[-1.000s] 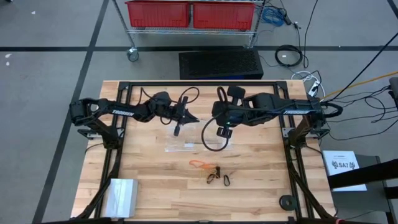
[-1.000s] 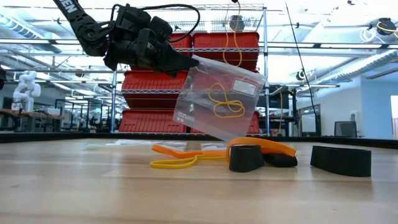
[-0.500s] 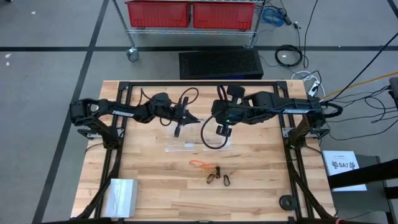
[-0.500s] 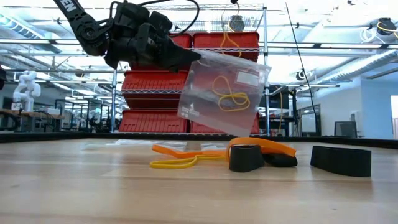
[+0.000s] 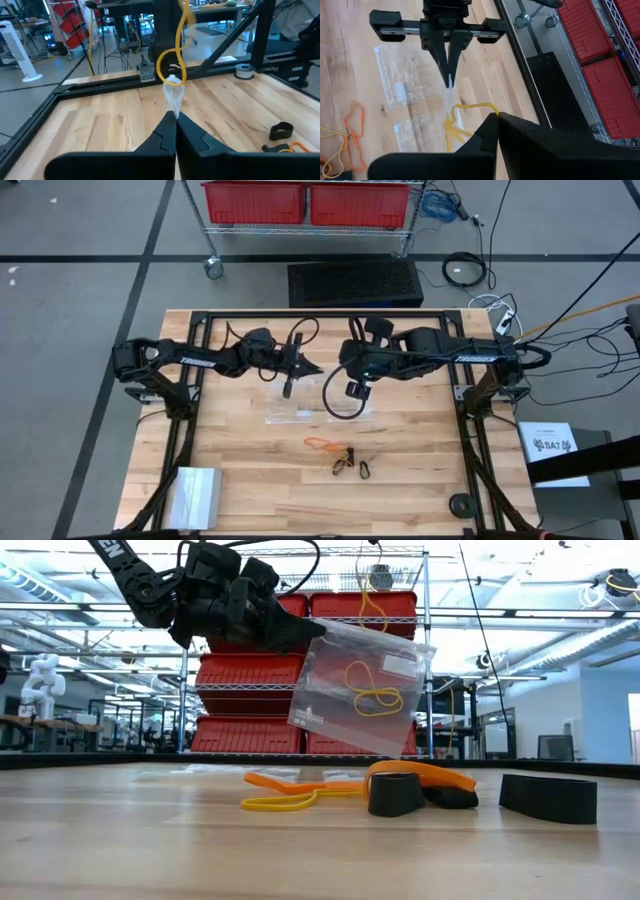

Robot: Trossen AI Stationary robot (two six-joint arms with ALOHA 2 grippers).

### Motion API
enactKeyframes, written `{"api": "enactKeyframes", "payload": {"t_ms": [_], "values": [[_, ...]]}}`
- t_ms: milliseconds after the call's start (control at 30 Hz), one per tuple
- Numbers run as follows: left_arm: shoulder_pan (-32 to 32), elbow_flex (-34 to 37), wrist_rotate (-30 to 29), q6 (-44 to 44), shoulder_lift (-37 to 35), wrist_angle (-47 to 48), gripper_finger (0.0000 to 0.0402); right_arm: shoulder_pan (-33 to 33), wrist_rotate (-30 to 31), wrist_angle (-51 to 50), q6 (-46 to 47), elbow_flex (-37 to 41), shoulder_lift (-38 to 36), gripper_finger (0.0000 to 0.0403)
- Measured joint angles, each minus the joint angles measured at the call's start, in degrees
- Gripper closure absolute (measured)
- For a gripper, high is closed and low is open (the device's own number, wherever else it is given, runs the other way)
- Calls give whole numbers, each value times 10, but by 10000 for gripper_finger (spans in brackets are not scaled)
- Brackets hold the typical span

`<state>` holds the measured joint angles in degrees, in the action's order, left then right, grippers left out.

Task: Sort rubber bands
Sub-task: Put the yellow rubber band into the zip bag

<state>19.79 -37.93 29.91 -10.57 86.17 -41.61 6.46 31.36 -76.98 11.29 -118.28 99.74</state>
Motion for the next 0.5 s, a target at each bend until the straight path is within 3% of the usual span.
{"api": "enactKeyframes", "payload": {"t_ms": [500], "values": [[0, 0, -2, 12, 0, -11, 401, 8, -25, -37, 37, 0, 0, 403]]}}
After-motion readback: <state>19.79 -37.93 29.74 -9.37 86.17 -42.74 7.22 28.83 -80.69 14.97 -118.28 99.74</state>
